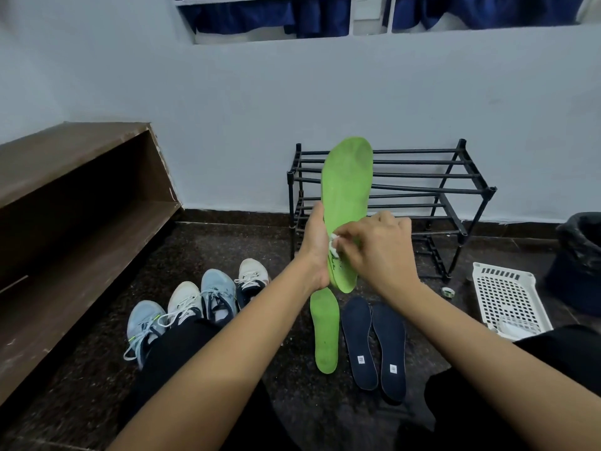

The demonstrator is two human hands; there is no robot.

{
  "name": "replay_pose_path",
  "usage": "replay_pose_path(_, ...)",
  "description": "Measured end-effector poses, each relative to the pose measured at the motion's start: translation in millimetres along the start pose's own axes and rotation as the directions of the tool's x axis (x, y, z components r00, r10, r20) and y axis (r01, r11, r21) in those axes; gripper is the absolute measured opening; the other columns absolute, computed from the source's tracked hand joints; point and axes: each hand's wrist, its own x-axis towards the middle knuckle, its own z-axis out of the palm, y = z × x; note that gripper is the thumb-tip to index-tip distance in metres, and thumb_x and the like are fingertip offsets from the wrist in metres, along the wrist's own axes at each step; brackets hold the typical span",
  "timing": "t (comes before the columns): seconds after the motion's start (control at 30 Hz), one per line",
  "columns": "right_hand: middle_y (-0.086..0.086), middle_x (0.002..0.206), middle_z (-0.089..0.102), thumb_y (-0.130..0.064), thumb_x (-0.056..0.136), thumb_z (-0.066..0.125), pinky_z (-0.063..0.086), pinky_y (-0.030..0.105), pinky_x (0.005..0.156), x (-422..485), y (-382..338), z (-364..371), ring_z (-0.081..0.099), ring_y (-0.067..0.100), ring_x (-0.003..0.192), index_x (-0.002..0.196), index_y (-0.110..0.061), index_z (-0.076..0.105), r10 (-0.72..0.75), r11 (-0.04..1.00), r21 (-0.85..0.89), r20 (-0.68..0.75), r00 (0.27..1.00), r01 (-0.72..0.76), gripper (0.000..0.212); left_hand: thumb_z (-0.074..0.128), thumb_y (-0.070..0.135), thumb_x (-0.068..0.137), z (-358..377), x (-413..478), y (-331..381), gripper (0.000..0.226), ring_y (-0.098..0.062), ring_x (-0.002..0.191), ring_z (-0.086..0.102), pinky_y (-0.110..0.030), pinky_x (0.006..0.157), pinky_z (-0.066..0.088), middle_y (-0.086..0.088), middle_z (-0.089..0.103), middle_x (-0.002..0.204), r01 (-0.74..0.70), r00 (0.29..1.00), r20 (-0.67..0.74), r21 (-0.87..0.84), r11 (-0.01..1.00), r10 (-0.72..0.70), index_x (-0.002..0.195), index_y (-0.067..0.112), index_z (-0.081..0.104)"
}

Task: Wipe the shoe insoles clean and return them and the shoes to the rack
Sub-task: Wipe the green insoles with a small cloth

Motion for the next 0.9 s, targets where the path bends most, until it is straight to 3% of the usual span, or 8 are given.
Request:
replay_pose_path(0.17, 0.0, 0.079, 0.07, -0.037, 0.083, 0.067, 0.028, 0.038, 0.075, 19, 23, -7, 0.051, 0.027, 0.087, 0.089, -0.03, 0.074, 0.191, 0.98, -0.052, 0.013, 0.982, -0.19, 0.011, 0.026, 0.054, 0.1, 15, -7, -15, 0.059, -0.018, 0.054, 0.063, -0.022, 0.053, 0.05, -0.006, 0.067, 0.066, 0.058, 0.993, 0.097, 0.103, 0.993, -0.068, 0.085, 0.015, 0.067)
replay_pose_path(0.27, 0.0, 0.085, 0.071, -0.035, 0.084, 0.065, 0.031, 0.039, 0.082, 24, 29, -8, 0.05, 0.028, 0.095, 0.091, -0.028, 0.073, 0.263, 0.962, 0.056, 0.06, 0.963, -0.266, 0.013, 0.028, 0.051, 0.099, 18, -8, -17, 0.055, -0.019, 0.052, 0.064, -0.023, 0.052, 0.051, -0.006, 0.068, 0.066, 0.074, 0.988, 0.131, 0.094, 0.993, -0.086, 0.084, 0.015, 0.066)
replay_pose_path(0.47, 0.001, 0.082, 0.071, -0.027, 0.083, 0.068, 0.038, 0.042, 0.084, 9, 7, -7, 0.052, 0.028, 0.091, 0.091, -0.025, 0.075, 0.148, 0.974, 0.152, 0.146, 0.978, -0.17, 0.011, 0.03, 0.05, 0.098, 9, 1, -7, 0.055, -0.02, 0.064, 0.065, -0.027, 0.061, 0.049, -0.007, 0.069, 0.073, 0.016, 0.998, 0.066, 0.017, 1.0, -0.017, 0.086, 0.013, 0.069)
replay_pose_path(0.63, -0.001, 0.08, 0.068, -0.026, 0.082, 0.07, 0.024, 0.033, 0.074, -5, -6, -5, 0.049, 0.024, 0.09, 0.088, -0.025, 0.075, 0.039, 0.976, 0.206, 0.14, 0.989, -0.067, 0.008, 0.034, 0.051, 0.096, 4, 4, 5, 0.053, -0.023, 0.068, 0.058, -0.03, 0.061, 0.047, -0.011, 0.061, 0.079, -0.011, 1.0, 0.019, -0.065, 0.998, 0.012, 0.084, 0.008, 0.063)
replay_pose_path(0.8, -0.005, 0.077, 0.069, -0.031, 0.08, 0.07, 0.019, 0.035, 0.069, 0, -1, -6, 0.049, 0.023, 0.083, 0.085, -0.029, 0.073, 0.023, 0.995, 0.091, 0.069, 0.997, -0.03, 0.006, 0.035, 0.049, 0.095, 6, 6, 2, 0.049, -0.02, 0.063, 0.057, -0.028, 0.058, 0.046, -0.007, 0.059, 0.074, -0.033, 0.999, 0.02, -0.068, 0.997, 0.034, 0.077, 0.012, 0.061)
replay_pose_path(0.9, -0.006, 0.08, 0.069, -0.032, 0.08, 0.07, 0.023, 0.037, 0.072, 7, 7, -6, 0.048, 0.022, 0.085, 0.086, -0.031, 0.072, 0.067, 0.996, 0.047, 0.066, 0.996, -0.07, 0.006, 0.031, 0.048, 0.097, 10, 5, -4, 0.054, -0.021, 0.066, 0.064, -0.029, 0.062, 0.048, -0.008, 0.067, 0.075, -0.056, 0.995, 0.075, -0.027, 0.998, 0.058, 0.083, 0.012, 0.068)
